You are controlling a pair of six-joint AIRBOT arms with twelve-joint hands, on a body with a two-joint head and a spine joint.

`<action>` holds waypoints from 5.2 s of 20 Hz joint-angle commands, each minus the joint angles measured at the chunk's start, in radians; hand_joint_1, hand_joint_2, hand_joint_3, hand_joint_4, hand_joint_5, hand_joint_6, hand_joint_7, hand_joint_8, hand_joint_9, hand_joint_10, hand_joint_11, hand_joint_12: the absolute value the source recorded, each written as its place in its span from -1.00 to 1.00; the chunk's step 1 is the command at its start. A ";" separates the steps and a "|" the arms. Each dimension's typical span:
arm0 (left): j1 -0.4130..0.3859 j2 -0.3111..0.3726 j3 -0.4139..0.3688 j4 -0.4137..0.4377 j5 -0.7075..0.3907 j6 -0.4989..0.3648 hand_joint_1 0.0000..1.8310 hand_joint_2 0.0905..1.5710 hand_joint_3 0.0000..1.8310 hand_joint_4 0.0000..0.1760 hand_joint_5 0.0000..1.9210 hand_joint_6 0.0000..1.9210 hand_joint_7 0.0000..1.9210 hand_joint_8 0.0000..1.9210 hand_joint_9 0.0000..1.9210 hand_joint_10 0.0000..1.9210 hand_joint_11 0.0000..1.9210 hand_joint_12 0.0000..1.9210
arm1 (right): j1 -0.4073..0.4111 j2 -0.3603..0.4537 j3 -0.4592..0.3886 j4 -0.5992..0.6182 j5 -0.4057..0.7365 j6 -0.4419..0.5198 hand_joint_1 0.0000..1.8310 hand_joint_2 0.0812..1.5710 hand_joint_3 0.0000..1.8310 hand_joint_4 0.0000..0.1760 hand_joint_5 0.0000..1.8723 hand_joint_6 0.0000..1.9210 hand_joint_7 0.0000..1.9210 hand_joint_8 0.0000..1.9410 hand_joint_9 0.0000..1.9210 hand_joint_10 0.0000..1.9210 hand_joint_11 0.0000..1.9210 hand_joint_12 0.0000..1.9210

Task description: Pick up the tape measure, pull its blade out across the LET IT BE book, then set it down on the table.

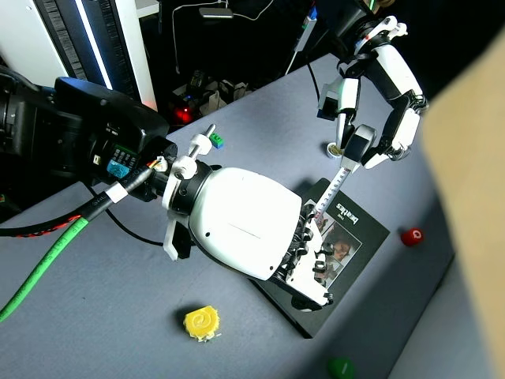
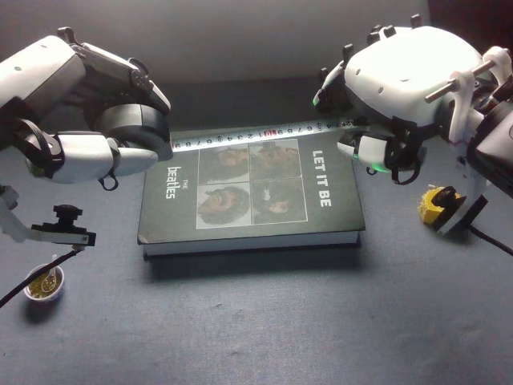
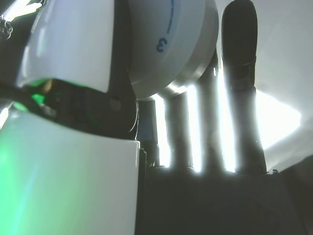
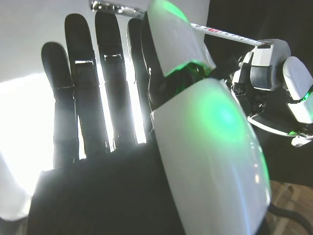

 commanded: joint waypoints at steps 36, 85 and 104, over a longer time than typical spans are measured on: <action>-0.001 0.010 -0.007 -0.009 -0.157 0.009 0.52 0.33 -1.00 -1.00 0.08 -0.24 0.16 -0.15 -0.05 0.26 -0.12 0.12 | 0.015 -0.006 0.022 -0.084 0.084 0.009 0.12 0.47 -1.00 -1.00 -0.10 -0.97 -0.03 -0.99 -0.16 -0.76 -0.65 0.37; 0.018 0.010 -0.006 -0.021 -0.185 0.010 0.52 0.32 -1.00 -1.00 0.12 -0.33 0.17 -0.16 -0.04 0.23 -0.11 0.09 | 0.002 0.011 0.020 -0.099 0.075 0.015 0.30 0.48 -1.00 -1.00 -0.19 0.37 -0.02 0.12 -0.20 0.07 -0.43 0.59; 0.020 0.011 -0.006 -0.028 -0.191 0.010 0.52 0.33 -1.00 -1.00 0.10 -0.28 0.17 -0.15 -0.05 0.25 -0.11 0.10 | -0.013 0.074 -0.019 -0.100 0.082 0.016 0.30 0.49 -1.00 -1.00 -0.20 0.36 -0.01 0.14 -0.21 0.09 -0.42 0.60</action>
